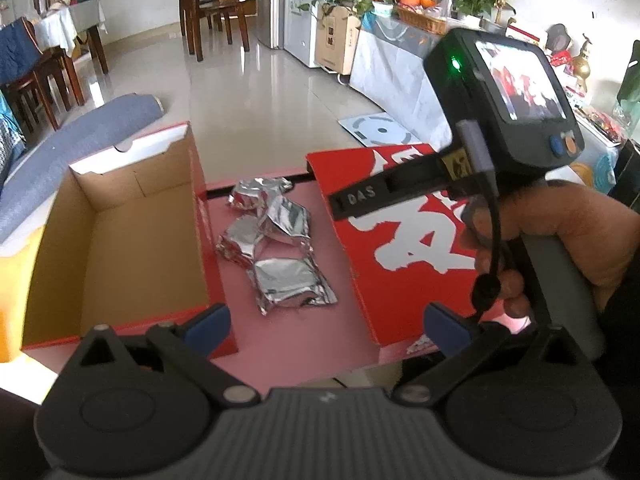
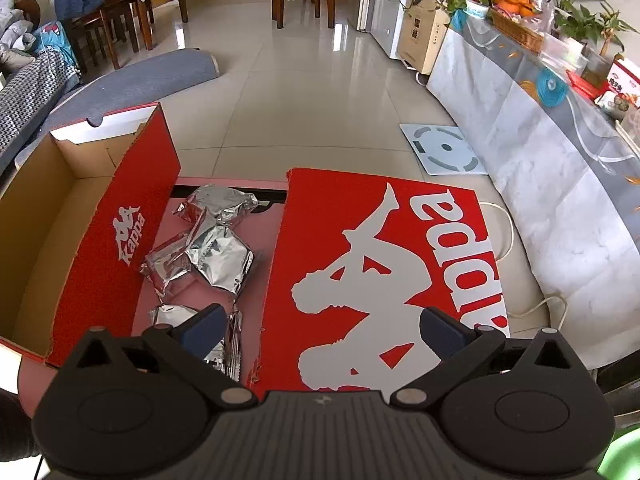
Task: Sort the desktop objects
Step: 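Move the open right tool back above the silver foil packets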
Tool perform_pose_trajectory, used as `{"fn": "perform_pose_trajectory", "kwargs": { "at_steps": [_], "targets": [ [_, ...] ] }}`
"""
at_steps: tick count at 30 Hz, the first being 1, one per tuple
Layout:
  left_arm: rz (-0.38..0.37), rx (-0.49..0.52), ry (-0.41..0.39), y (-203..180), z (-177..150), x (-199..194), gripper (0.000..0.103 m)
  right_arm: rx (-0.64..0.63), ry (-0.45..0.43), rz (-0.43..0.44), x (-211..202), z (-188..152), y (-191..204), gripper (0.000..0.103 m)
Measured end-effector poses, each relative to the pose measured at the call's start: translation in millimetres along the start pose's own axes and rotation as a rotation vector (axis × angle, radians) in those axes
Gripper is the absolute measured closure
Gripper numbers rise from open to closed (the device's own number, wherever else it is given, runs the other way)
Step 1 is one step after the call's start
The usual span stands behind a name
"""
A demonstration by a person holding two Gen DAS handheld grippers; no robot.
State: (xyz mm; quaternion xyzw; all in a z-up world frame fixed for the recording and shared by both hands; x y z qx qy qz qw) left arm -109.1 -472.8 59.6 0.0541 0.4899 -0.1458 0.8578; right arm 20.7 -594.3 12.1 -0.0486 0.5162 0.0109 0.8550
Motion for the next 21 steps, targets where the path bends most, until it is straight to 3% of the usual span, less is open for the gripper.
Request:
{"fn": "perform_pose_trajectory", "kwargs": {
  "at_steps": [15, 21],
  "targets": [
    [0.118, -0.062, -0.041, 51.2, 20.5, -4.6, 0.0, -0.011, -0.002, -0.017, -0.9, 0.0, 2.9, 0.0],
    [0.157, -0.071, -0.022, 67.9, 27.5, 8.0, 0.0, -0.024, 0.0, -0.016, -0.1, 0.0, 6.8, 0.0]
  ]
}}
Point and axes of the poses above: each gripper's, at about its wrist camera, not at the fingertips, and x roughly the way its jaws point, y to its left, z to its top, the point moved 5 cm from there along x, roughly the way its jaws point, and after that the axes turned 7 degrees about y, right-handed, at the moved point
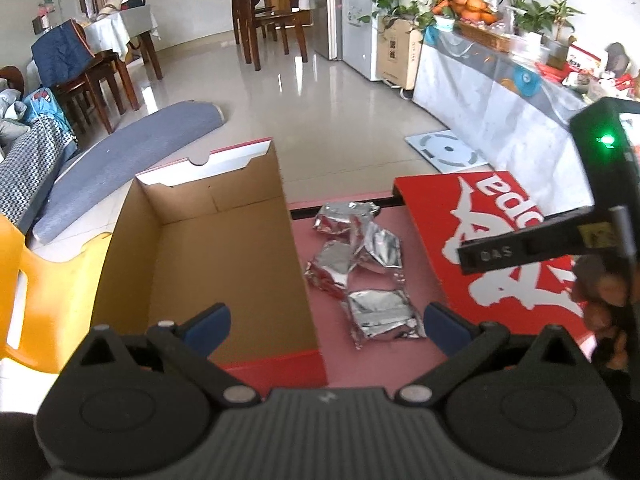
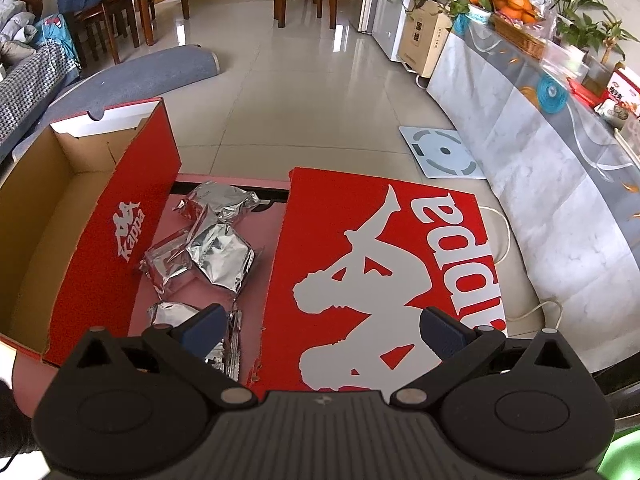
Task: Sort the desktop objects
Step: 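Move the open right tool back above the silver foil packets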
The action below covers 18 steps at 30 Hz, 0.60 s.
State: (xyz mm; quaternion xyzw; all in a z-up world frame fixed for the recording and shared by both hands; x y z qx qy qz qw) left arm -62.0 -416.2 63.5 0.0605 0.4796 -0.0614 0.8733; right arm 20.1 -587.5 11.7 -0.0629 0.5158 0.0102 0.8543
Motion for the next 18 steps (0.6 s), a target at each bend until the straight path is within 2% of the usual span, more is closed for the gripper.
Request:
{"fn": "perform_pose_trajectory", "kwargs": {
  "at_steps": [18],
  "targets": [
    [0.059, 0.016, 0.031, 35.1, 31.0, 49.8, 0.0, 0.002, 0.039, 0.001, 9.9, 2.3, 15.7, 0.0]
  ]
}}
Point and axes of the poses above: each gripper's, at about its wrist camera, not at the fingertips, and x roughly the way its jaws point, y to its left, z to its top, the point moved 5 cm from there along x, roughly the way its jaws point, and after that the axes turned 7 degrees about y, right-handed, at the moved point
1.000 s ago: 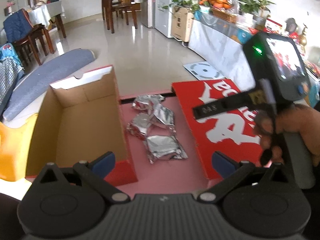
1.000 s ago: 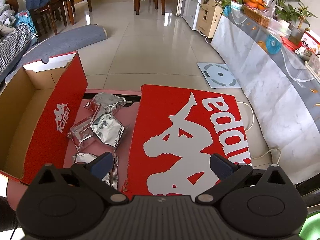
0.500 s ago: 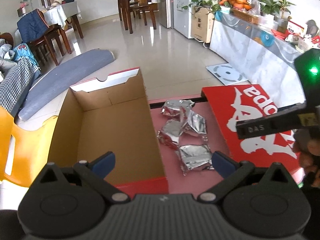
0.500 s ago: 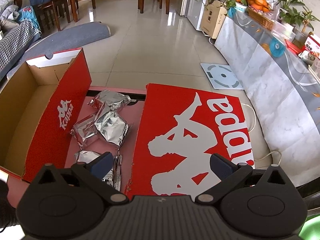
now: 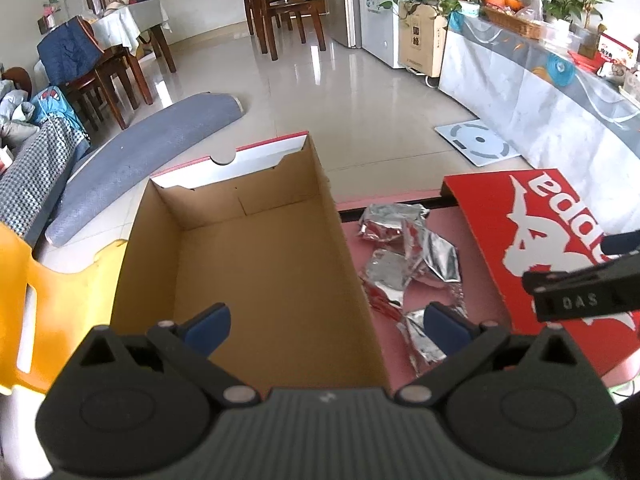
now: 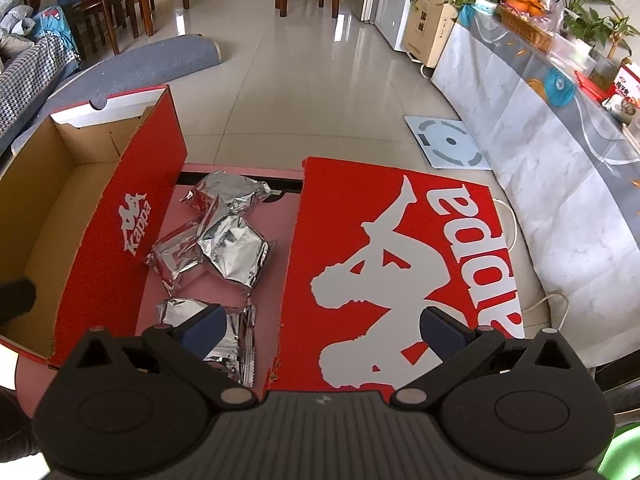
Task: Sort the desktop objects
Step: 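Move the open right tool back above the silver foil packets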
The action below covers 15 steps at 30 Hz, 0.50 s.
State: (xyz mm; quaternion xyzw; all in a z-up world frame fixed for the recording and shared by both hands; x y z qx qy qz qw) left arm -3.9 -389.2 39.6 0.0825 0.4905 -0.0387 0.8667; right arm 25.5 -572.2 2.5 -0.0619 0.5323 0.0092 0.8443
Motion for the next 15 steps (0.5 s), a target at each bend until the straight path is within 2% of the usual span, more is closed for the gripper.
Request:
{"fn": "perform_pose_trajectory", "kwargs": {
  "at_steps": [7, 15],
  "targets": [
    [0.041, 0.019, -0.007, 8.3, 16.7, 17.5, 0.0, -0.026, 0.012, -0.005, 5.3, 2.7, 11.5, 0.0],
    [0.036, -0.011, 0.03, 19.4, 26.7, 38.6, 0.0, -0.044, 0.029, -0.014, 11.5, 7.5, 22.9, 0.0]
  ]
}}
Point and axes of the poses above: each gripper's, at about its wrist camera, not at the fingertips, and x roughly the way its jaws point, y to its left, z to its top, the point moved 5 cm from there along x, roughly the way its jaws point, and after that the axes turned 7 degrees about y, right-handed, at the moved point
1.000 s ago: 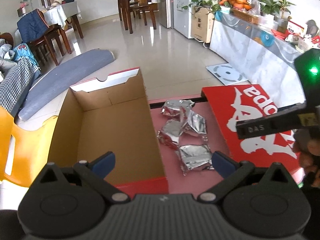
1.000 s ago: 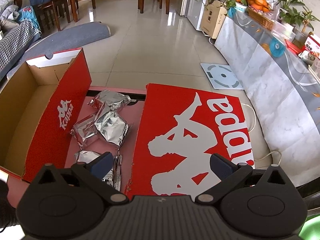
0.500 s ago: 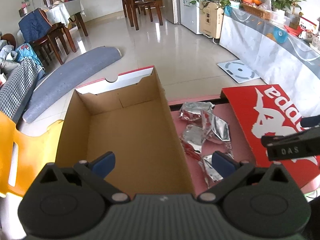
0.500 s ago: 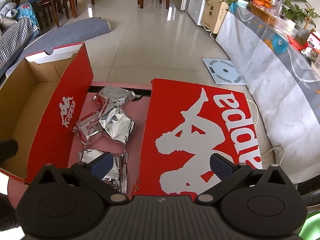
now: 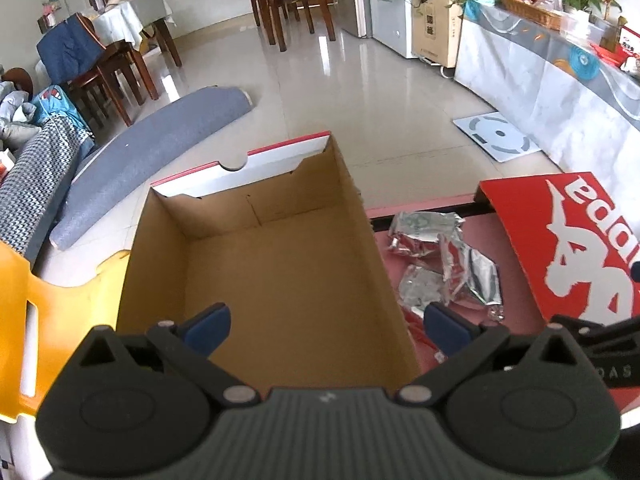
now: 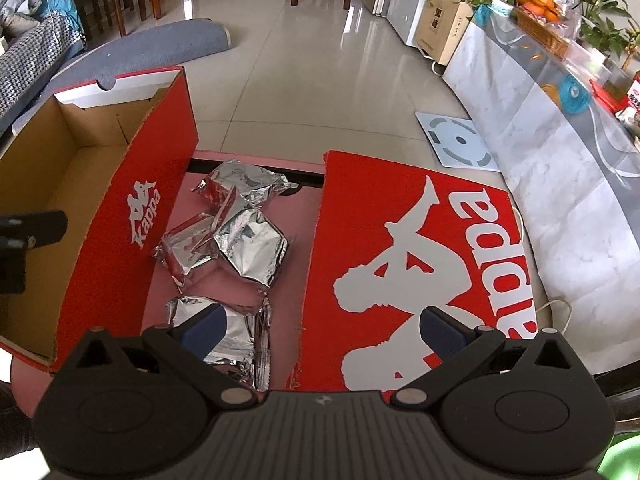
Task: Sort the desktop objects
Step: 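Move the open right tool back above the silver foil packets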
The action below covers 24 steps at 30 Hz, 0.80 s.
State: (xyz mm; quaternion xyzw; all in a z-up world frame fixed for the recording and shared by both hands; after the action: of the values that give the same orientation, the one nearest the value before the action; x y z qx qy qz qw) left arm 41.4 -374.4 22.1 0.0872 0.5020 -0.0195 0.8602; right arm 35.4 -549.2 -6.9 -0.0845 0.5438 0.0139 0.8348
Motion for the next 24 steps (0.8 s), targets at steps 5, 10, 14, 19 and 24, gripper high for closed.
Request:
{"fn": "perform_pose_trajectory", "kwargs": {
  "at_steps": [5, 10, 14, 19, 24],
  "targets": [
    [-0.036, -0.046, 0.043, 7.9, -3.3, 9.8, 0.0, 0.005, 0.004, 0.01, 0.8, 3.3, 6.1, 0.0],
    [-0.023, -0.062, 0.049, 15.6, -8.9, 11.5, 0.0, 0.008, 0.007, 0.012, 1.3, 5.8, 12.1, 0.0],
    [-0.028, -0.07, 0.051, 19.1, -11.3, 11.0, 0.0, 0.009, 0.011, 0.017, 1.0, 7.5, 16.5, 0.0],
    [-0.031, -0.073, 0.051, 20.3, -12.6, 9.8, 0.0, 0.008, 0.013, 0.013, 0.9, 9.2, 20.7, 0.0],
    [-0.033, -0.077, 0.055, 21.3, -13.7, 9.6, 0.0, 0.012, 0.011, 0.005, 0.3, 10.4, 22.8, 0.0]
  ]
}}
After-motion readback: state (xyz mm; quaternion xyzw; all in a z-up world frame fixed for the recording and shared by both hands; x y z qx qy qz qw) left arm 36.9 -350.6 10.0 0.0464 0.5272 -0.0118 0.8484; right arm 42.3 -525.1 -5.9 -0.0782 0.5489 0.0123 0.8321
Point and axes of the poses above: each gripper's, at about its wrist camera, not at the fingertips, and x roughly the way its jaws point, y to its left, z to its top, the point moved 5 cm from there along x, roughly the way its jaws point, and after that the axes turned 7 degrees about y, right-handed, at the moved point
